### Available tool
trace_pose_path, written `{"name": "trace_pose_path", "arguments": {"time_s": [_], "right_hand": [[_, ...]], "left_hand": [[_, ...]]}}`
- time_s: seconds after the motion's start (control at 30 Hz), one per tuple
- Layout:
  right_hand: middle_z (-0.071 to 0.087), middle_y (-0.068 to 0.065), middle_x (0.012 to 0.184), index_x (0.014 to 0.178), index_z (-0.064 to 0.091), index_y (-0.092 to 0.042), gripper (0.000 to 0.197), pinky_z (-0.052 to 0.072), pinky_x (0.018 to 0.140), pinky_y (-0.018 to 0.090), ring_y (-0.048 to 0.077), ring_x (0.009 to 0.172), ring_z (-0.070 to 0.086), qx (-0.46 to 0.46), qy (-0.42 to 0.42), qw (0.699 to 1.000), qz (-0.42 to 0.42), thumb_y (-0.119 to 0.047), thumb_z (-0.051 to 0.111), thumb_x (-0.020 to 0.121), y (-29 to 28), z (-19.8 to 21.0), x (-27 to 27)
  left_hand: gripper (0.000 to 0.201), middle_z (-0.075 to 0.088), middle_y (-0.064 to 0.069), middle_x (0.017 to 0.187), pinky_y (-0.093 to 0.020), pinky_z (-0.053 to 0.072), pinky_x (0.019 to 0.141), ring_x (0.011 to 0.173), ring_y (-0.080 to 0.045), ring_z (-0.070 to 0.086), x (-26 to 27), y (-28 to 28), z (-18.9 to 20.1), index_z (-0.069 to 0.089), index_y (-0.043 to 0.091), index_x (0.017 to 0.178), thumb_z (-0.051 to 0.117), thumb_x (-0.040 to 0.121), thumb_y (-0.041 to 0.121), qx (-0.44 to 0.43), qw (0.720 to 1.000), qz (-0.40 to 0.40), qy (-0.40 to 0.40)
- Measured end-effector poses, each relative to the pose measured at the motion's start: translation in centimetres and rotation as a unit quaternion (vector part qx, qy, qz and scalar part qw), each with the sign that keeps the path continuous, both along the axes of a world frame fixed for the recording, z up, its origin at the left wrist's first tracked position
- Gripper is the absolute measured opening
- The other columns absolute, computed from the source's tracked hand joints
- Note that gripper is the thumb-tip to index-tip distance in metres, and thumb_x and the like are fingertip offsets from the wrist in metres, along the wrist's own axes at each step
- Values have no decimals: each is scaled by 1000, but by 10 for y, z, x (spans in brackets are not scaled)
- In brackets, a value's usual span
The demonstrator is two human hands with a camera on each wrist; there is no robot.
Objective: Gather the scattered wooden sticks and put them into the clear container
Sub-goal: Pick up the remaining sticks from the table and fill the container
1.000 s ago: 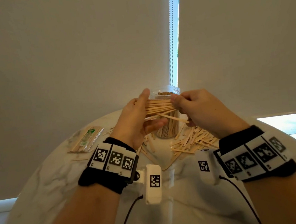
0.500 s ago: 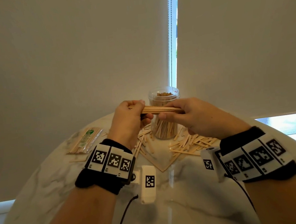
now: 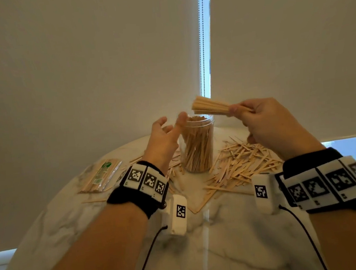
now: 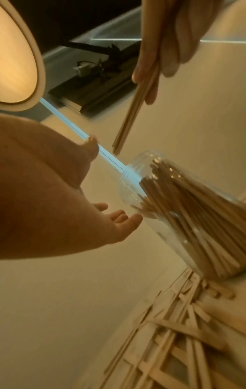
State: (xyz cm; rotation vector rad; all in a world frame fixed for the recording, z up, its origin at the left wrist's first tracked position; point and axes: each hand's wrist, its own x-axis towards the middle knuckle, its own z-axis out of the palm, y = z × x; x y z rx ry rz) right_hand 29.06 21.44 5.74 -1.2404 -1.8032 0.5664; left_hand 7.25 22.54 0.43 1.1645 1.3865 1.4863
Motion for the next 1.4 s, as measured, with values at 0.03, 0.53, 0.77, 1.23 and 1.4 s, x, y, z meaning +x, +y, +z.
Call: {"name": "trace_pose_path", "arguments": {"time_s": [0.03, 0.53, 0.77, 1.23, 1.4], "right_hand": [[50, 2, 66, 106, 74, -22, 28, 58, 59, 43, 20, 58, 52, 2, -3, 1000, -13, -40, 52, 102, 3, 5, -1], [59, 2, 77, 89, 62, -6, 37, 42, 55, 24, 16, 61, 53, -22, -572, 820, 19, -40, 56, 100, 91, 64, -107], [72, 7, 117, 120, 70, -8, 41, 46, 79, 24, 16, 92, 61, -38, -638, 769, 20, -41, 56, 99, 103, 61, -118], [73, -2, 106, 111, 77, -21, 23, 52, 93, 32, 18, 98, 66, -27, -533, 842, 75, -23, 68, 89, 110, 49, -116], [71, 5, 116, 117, 74, -14, 30, 52, 97, 36, 24, 108, 64, -13, -522, 849, 74, -26, 51, 100, 110, 34, -108]], "left_hand": [[112, 38, -6, 156, -51, 38, 113, 136, -23, 43, 0, 7, 2, 21, 31, 156, 77, 67, 69, -3, 1000, -17, 21], [109, 51, 0, 137, -33, 43, 101, 124, -19, 53, 10, 46, -23, 13, 28, 156, 87, 77, 25, 30, 986, -53, 153], [106, 48, -4, 145, -29, 39, 97, 130, -22, 49, 8, 47, -26, 13, 29, 156, 85, 78, 27, 28, 984, -37, 172], [107, 49, -5, 146, -30, 42, 95, 128, -24, 53, 6, 50, -29, 10, 28, 157, 83, 80, 23, 19, 982, -39, 186], [103, 52, -7, 143, -41, 47, 104, 125, -26, 55, 5, 52, -31, 9, 31, 156, 79, 82, 15, 17, 981, -41, 187]]}}
